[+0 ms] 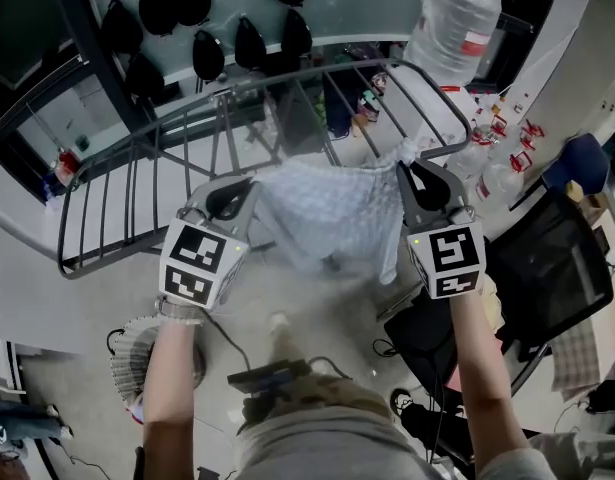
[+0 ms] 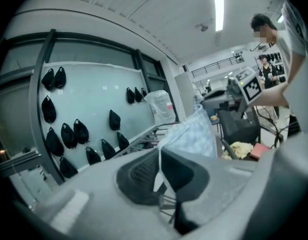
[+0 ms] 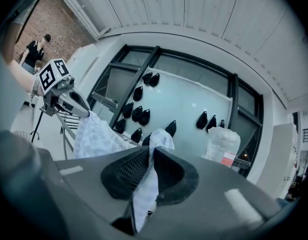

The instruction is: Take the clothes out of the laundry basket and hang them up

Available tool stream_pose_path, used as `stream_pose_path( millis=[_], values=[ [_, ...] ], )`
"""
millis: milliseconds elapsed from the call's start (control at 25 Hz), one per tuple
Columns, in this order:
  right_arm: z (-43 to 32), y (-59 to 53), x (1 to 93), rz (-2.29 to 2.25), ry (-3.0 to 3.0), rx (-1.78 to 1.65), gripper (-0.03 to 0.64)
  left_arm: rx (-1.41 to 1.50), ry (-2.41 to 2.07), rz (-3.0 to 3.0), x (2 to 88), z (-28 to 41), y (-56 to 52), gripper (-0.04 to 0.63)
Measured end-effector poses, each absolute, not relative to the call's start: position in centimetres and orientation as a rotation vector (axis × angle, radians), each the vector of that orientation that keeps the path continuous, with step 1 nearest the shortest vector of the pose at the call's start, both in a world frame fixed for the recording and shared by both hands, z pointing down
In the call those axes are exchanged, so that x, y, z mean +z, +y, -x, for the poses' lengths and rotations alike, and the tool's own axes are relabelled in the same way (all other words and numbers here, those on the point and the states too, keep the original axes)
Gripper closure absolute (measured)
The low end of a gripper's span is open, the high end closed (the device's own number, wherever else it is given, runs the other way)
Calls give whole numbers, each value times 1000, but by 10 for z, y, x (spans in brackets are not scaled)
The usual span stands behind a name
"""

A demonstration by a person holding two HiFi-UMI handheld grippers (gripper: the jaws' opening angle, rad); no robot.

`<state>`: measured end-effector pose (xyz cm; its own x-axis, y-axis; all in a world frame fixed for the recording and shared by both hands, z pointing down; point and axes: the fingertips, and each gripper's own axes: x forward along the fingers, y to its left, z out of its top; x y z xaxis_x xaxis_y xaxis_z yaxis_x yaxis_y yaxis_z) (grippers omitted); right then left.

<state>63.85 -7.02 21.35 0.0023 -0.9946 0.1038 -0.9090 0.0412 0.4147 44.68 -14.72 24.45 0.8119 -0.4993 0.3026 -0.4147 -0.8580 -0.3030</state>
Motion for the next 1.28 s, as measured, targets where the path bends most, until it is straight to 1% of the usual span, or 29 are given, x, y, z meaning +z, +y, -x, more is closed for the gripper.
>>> stream_pose_path(
  millis=[280, 560, 1280],
  values=[
    [-666, -121, 209, -1952, -1919, -315, 580, -555, 722, 2745, 240, -473, -206, 592],
    [-687, -206, 218, -1932, -1914, -271, 580, -623, 744, 2728, 250, -495, -291, 592],
    [-731, -410, 265, -1906, -1925, -15, 581, -792, 771, 2792, 289, -534, -483, 592]
  ],
)
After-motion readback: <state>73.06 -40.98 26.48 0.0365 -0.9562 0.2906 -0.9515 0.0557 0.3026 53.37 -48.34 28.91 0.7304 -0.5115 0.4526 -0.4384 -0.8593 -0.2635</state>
